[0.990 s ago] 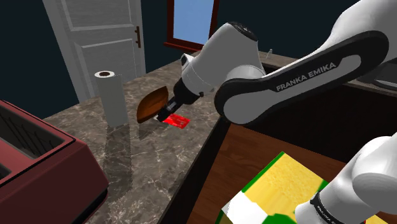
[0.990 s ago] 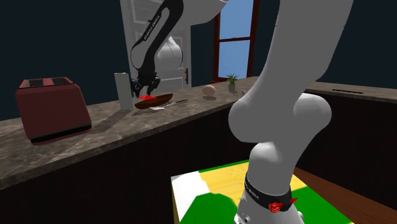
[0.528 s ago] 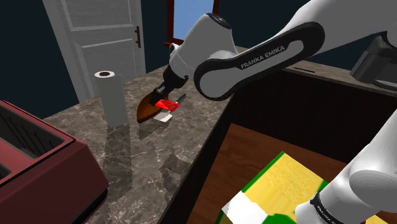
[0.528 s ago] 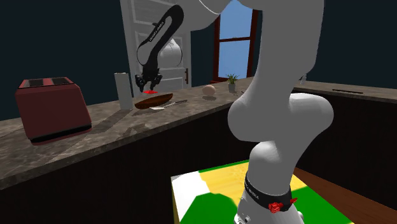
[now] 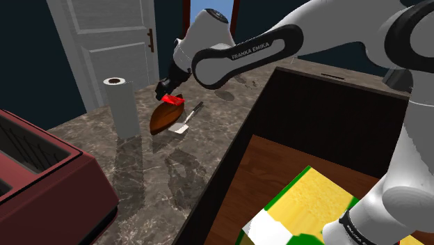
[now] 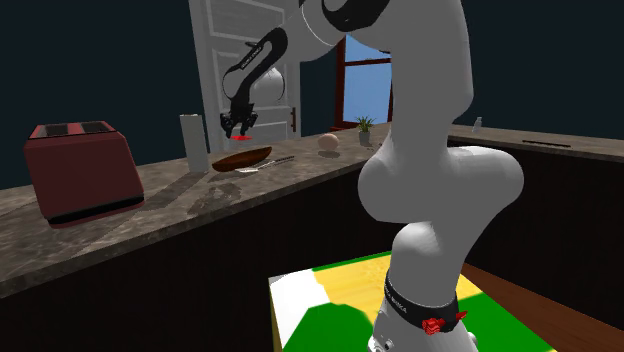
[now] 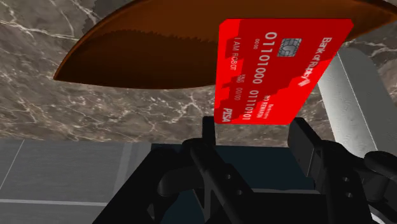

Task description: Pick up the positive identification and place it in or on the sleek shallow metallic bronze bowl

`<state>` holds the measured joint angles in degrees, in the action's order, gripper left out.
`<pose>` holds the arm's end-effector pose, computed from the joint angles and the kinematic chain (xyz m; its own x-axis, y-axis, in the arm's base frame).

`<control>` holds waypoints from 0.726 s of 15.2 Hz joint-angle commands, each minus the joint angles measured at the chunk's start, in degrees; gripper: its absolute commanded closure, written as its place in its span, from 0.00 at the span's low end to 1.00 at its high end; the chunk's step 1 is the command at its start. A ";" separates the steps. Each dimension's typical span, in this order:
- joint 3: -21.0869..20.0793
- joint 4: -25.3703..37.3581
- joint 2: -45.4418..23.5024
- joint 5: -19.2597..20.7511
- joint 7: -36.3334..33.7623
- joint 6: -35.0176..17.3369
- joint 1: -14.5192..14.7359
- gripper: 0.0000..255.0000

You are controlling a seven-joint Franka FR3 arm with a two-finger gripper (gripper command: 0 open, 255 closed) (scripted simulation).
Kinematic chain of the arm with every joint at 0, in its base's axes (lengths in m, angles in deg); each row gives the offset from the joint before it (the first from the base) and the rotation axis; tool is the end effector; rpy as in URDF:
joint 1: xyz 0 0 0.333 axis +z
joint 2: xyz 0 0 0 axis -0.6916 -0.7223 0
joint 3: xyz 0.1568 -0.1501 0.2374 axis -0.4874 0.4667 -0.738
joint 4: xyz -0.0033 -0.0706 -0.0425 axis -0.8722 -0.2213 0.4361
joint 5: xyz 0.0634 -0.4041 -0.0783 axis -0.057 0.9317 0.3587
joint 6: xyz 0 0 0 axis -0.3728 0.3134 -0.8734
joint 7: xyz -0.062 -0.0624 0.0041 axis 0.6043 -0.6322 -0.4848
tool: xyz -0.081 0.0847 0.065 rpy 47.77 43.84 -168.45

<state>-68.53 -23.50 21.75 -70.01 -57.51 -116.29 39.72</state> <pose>0.6678 0.2692 0.4108 0.7401 0.3860 0.5507 0.4596 -0.8881 0.0049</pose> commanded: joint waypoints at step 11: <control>2.74 15.00 -12.89 2.77 2.64 2.90 2.01 1.00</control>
<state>-65.91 -8.16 9.12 -67.37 -54.87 -112.80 41.77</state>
